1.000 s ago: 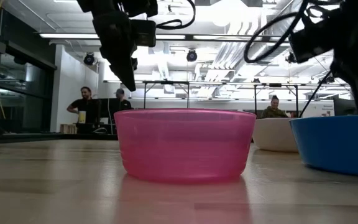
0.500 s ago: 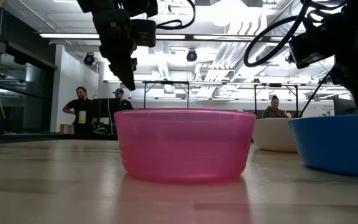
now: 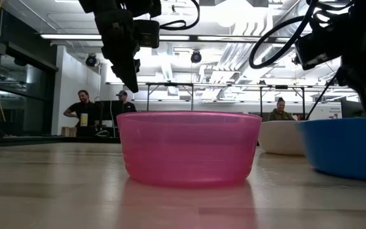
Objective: Nest bowls inside each other
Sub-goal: Stack the blue bowl on top of the violet bowl
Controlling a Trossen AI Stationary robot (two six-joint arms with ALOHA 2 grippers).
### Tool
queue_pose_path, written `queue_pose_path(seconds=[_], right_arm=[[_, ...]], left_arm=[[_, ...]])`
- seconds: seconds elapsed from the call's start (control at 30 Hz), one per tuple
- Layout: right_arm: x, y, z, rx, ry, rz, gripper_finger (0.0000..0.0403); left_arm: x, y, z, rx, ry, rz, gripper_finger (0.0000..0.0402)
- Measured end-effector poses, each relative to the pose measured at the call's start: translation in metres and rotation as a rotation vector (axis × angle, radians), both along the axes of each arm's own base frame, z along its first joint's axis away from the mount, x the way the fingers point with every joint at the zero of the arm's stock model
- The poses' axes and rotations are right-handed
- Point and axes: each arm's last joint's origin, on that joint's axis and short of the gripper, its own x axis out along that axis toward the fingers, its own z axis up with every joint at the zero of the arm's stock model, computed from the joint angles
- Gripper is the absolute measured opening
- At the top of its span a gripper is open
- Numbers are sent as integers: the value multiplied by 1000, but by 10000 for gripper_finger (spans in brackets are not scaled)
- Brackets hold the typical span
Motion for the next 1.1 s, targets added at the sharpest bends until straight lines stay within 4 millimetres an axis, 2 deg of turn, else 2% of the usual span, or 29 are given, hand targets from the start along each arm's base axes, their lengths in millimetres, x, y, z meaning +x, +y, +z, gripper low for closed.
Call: queue_pose_path(seconds=[0.17,0.4,0.53,0.7,0.97,1.1], right_arm=[[0,0,1,4,1,31,9],[3,-8,5,10,-7,71,5],[4,-20,17,13,-43,80,4],[-1,-43,43,4,-113,58,3],[-31,-96,91,-56,-208,-54,3],[-42,-124,103,-84,-230,-113,3]], left_arm=[[0,0,0,0,0,0,116],[0,0,0,0,0,0,116],[0,0,0,0,0,0,116],[0,0,0,1,0,0,116],[0,0,0,1,-1,1,116],[0,0,0,1,-1,1,116]])
